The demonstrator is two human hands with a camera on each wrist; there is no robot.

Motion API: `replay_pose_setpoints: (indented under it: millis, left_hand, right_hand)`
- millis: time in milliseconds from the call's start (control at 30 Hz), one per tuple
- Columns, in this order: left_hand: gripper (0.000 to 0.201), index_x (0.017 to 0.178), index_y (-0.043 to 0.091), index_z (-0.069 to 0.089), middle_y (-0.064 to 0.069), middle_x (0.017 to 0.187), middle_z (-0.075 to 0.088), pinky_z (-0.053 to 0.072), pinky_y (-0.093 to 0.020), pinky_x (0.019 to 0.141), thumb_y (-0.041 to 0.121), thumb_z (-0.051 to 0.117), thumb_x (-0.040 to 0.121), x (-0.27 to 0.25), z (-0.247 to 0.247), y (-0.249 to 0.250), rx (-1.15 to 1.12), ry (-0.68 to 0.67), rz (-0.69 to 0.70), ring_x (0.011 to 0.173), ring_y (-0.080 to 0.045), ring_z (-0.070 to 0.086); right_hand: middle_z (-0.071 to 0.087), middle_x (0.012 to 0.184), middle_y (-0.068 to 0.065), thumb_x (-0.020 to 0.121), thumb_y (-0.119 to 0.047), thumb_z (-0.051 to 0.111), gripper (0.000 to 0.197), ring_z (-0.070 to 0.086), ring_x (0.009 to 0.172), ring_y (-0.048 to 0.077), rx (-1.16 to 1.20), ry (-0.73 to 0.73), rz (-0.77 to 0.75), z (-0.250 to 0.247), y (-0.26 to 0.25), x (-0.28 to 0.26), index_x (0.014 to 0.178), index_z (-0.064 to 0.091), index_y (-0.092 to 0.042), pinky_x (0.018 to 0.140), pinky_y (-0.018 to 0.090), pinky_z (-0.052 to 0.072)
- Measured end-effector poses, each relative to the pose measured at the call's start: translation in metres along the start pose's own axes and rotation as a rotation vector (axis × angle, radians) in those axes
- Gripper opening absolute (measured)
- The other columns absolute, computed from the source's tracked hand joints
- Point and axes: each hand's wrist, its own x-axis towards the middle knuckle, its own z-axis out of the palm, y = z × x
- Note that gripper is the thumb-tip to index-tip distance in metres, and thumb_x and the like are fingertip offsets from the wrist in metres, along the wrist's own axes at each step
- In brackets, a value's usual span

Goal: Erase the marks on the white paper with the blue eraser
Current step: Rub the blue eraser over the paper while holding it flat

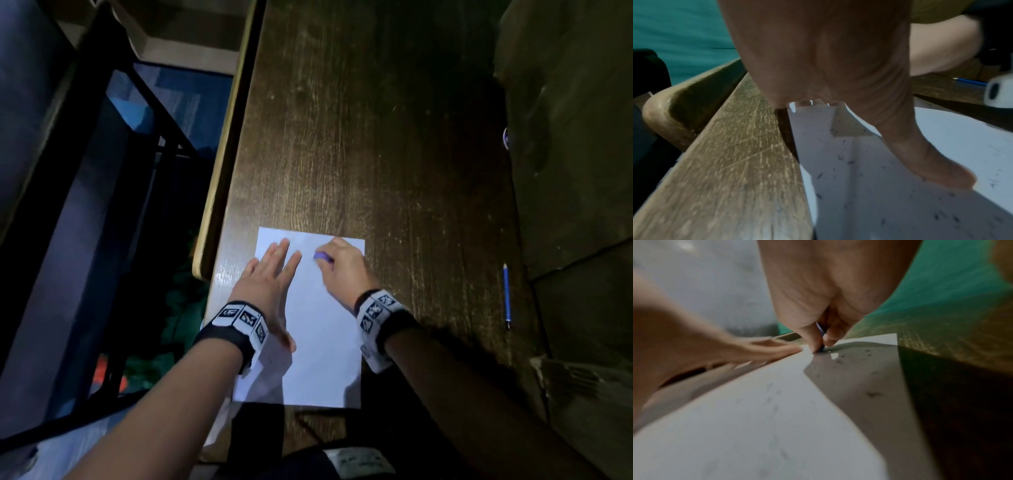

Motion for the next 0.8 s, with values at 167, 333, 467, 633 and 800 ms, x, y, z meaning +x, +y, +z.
replay_pose_setpoints:
  millis: [167, 333, 467, 633, 800]
  left_hand:
    - [0.172, 0.156, 0.021, -0.028, -0.007, 0.161, -0.039, -0.001, -0.048, 0.127, 0.081, 0.085, 0.041, -0.001, 0.001, 0.002, 0.019, 0.010, -0.016, 0.152, -0.025, -0.029]
    - [0.173, 0.157, 0.022, -0.027, -0.007, 0.161, -0.039, -0.002, -0.048, 0.127, 0.080, 0.086, 0.040, 0.000, -0.001, 0.000, 0.014, 0.003, -0.006, 0.152, -0.026, -0.028]
    - [0.175, 0.157, 0.021, -0.026, -0.008, 0.162, -0.037, -0.001, -0.049, 0.127, 0.082, 0.085, 0.036, -0.001, 0.001, 0.001, 0.026, -0.003, -0.001, 0.152, -0.027, -0.027]
    - [0.174, 0.156, 0.022, -0.028, -0.007, 0.161, -0.039, 0.000, -0.048, 0.127, 0.082, 0.084, 0.038, 0.001, 0.003, 0.000, 0.023, 0.017, -0.015, 0.153, -0.027, -0.026]
    - [0.172, 0.157, 0.023, -0.027, -0.006, 0.161, -0.038, 0.000, -0.047, 0.127, 0.081, 0.085, 0.040, 0.000, 0.001, 0.001, 0.024, 0.017, -0.014, 0.153, -0.026, -0.026]
  right_hand:
    - [0.054, 0.078, 0.009, 0.090, -0.003, 0.057, 0.011, 0.054, 0.074, 0.024, 0.064, -0.202, -0.218, 0.021, -0.020, -0.090, 0.082, 0.065, -0.006, 0.070, 0.040, 0.050]
    - [0.061, 0.081, 0.013, 0.087, 0.000, 0.063, 0.007, 0.060, 0.076, 0.030, -0.014, -0.190, -0.212, 0.007, -0.009, -0.057, 0.083, 0.068, -0.004, 0.072, 0.036, 0.052]
    - [0.066, 0.091, 0.009, 0.088, -0.003, 0.063, 0.011, 0.063, 0.084, 0.023, -0.014, 0.108, 0.056, 0.000, 0.015, -0.002, 0.092, 0.073, -0.005, 0.082, 0.023, 0.046]
    - [0.060, 0.088, -0.003, 0.093, -0.020, 0.055, 0.012, 0.061, 0.078, 0.017, -0.035, -0.127, -0.111, 0.014, 0.004, -0.125, 0.092, 0.066, -0.018, 0.071, 0.035, 0.053]
    - [0.064, 0.083, -0.004, 0.087, -0.024, 0.063, 0.007, 0.060, 0.073, 0.011, 0.050, -0.183, -0.073, 0.002, 0.020, -0.127, 0.086, 0.069, -0.021, 0.069, 0.029, 0.051]
